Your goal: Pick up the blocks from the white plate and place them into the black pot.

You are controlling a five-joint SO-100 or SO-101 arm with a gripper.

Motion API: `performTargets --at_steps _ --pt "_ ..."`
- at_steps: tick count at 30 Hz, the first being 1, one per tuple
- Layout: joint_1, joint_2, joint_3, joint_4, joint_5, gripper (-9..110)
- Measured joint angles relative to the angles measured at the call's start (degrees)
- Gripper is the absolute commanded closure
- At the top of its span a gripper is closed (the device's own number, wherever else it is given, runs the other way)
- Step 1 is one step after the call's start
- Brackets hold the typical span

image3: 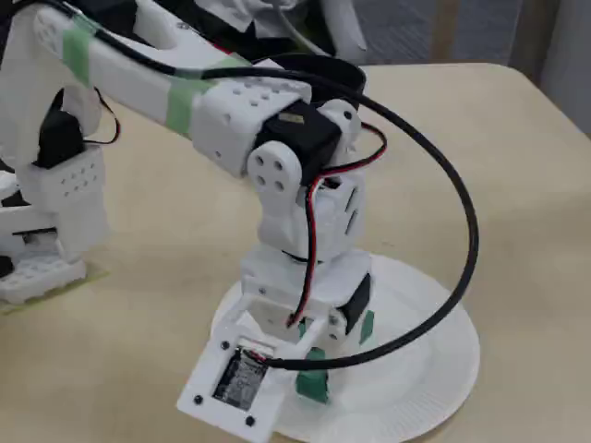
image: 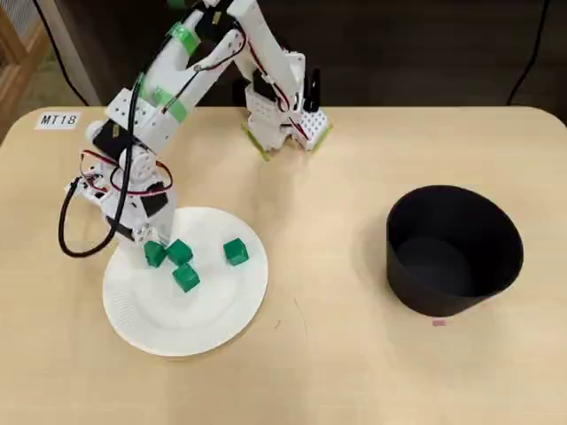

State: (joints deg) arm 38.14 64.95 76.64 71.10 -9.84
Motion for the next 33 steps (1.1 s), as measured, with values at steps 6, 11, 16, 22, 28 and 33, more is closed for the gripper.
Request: performTargets --at_steps 6,11,16,22,28,33 --pt "-0.9 0.7 -2.5 0.1 -0.1 104" --pt "-3.4 10.2 -4.7 1.2 2.9 104" --pt "-13.2 15.6 -18.0 12.5 4.7 104" --pt "-36.8 22.3 -26.7 19.7 9.8 104" --pt "-58.0 24.8 -26.3 22.1 13.9 104" --pt "-68.6 30.7 -16.7 15.7 15.2 104"
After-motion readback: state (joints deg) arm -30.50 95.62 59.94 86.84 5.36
